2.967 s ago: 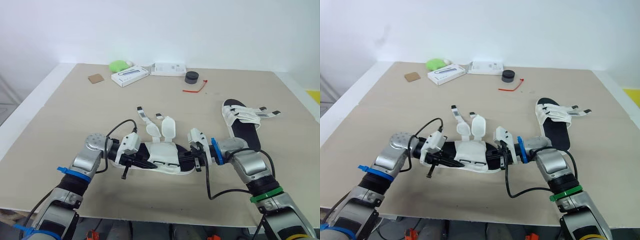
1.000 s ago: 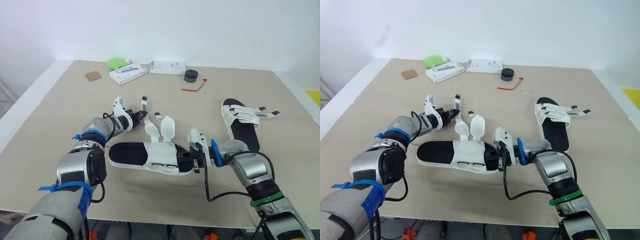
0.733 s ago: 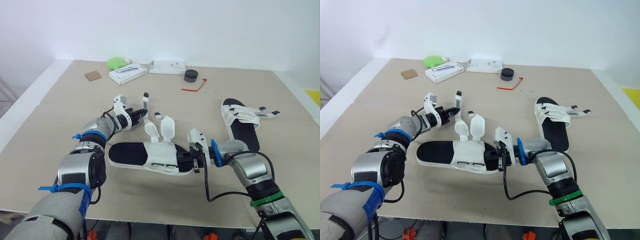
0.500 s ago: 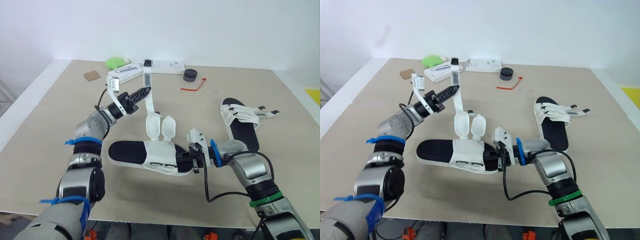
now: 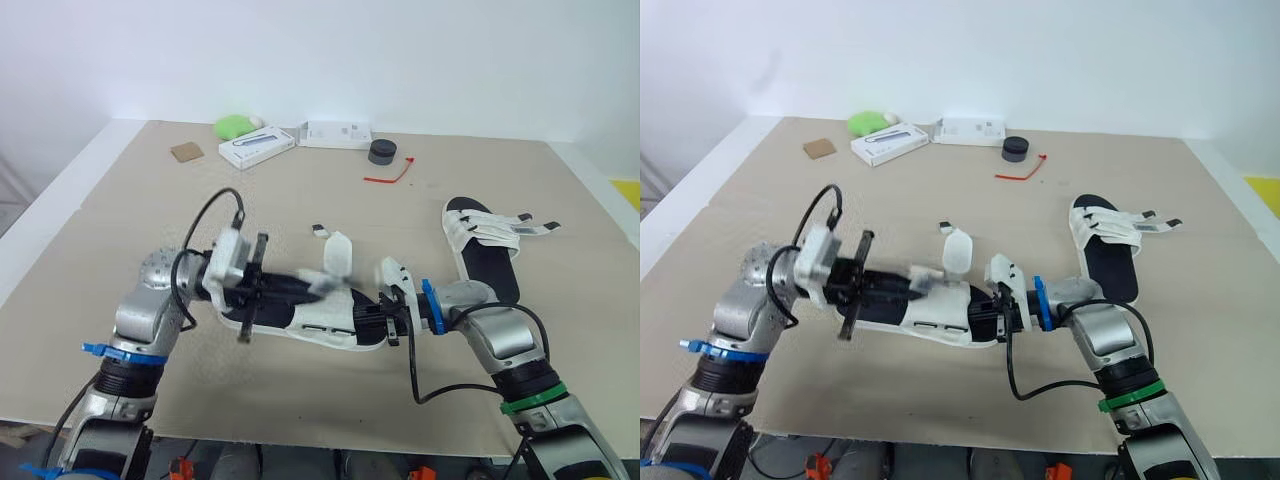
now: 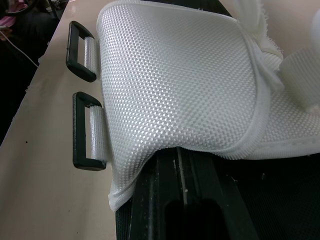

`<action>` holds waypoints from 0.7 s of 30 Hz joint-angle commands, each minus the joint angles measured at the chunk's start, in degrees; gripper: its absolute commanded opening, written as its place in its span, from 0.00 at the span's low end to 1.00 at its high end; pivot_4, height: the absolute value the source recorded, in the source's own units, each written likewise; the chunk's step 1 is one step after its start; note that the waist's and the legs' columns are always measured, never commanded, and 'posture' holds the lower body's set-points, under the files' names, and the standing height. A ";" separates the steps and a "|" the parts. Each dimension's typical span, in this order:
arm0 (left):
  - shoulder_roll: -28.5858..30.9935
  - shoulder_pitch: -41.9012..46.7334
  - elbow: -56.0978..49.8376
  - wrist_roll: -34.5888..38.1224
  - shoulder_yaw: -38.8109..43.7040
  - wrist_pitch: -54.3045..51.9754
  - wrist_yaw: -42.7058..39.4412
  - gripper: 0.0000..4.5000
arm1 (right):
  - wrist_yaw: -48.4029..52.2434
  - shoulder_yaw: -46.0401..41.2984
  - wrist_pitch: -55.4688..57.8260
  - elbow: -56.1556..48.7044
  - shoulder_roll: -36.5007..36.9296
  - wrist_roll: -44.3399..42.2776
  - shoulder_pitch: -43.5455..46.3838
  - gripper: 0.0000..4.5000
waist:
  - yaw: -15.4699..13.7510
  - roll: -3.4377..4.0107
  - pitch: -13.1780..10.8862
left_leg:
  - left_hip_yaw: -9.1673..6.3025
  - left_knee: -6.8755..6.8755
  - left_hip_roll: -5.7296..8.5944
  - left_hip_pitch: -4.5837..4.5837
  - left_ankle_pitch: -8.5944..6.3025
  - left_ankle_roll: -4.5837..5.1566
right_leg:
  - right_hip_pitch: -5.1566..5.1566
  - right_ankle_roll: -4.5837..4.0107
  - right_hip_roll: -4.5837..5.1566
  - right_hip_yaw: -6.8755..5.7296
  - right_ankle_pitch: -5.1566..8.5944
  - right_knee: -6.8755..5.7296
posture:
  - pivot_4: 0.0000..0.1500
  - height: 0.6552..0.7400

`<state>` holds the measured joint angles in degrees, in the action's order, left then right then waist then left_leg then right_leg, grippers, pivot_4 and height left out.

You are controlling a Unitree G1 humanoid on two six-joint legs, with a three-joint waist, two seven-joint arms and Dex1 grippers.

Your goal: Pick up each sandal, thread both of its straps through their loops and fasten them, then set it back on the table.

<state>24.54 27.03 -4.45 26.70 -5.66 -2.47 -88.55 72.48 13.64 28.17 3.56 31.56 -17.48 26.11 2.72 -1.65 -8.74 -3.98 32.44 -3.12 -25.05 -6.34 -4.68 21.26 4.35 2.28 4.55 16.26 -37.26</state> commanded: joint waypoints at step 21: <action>26.69 -18.36 -16.95 21.04 -2.96 -43.82 8.53 0.85 | 0.16 4.68 2.69 2.17 0.30 1.90 -2.22 0.00 | -0.09 0.01 -0.04 | 0.10 -0.02 -0.54 0.30 -0.39 -0.09 | 0.10 -0.42 -0.28 -0.05 0.38 -0.03 | 1.00 1.00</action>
<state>52.27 8.56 -19.60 41.60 -10.31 -36.07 -86.45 73.12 14.38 28.53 3.53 31.73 -17.69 26.39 2.63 -1.63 -8.78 -3.87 32.43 -3.67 -24.74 -6.73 -4.77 21.37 3.93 2.00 4.50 16.64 -37.29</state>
